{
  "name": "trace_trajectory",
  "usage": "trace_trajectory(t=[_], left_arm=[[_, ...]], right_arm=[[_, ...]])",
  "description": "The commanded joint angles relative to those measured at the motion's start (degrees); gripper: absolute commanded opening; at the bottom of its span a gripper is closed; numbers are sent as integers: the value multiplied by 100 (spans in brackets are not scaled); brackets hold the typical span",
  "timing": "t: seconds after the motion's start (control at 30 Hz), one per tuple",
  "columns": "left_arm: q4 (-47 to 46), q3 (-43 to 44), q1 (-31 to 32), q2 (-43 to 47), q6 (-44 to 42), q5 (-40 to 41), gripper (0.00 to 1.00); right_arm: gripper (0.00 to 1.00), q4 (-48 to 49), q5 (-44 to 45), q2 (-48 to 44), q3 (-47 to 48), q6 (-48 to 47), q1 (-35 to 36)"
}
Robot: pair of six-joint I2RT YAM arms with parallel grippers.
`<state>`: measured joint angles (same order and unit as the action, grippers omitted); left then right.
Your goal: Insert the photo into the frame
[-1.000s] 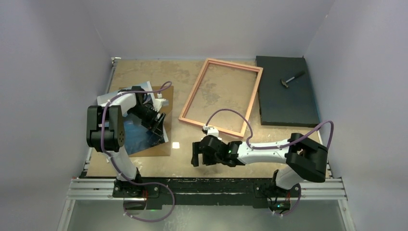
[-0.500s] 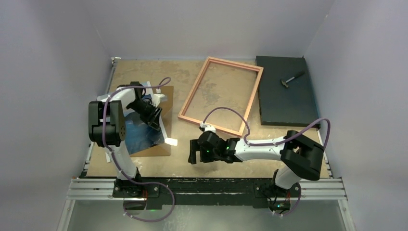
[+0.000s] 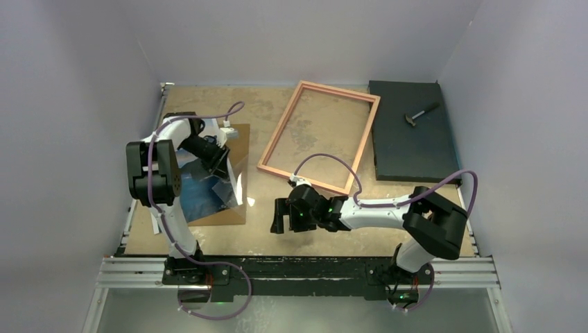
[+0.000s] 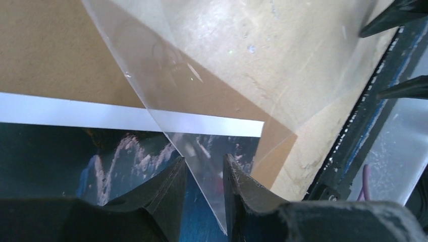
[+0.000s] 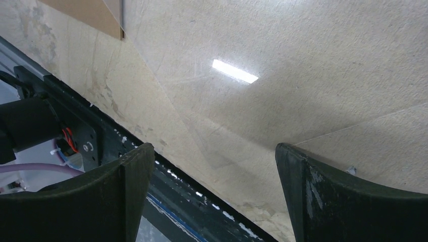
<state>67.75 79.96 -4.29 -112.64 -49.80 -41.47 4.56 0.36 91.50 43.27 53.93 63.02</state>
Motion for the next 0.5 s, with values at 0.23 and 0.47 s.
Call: trace_trajectory(t=[0.23, 0.47], left_arm=[[1440, -357, 179, -5, -375, -1324, 26], [683, -480, 171, 143, 246, -736, 13]], right_arm=[[93, 184, 307, 933, -459, -186, -63], [92, 189, 316, 913, -479, -172, -71]])
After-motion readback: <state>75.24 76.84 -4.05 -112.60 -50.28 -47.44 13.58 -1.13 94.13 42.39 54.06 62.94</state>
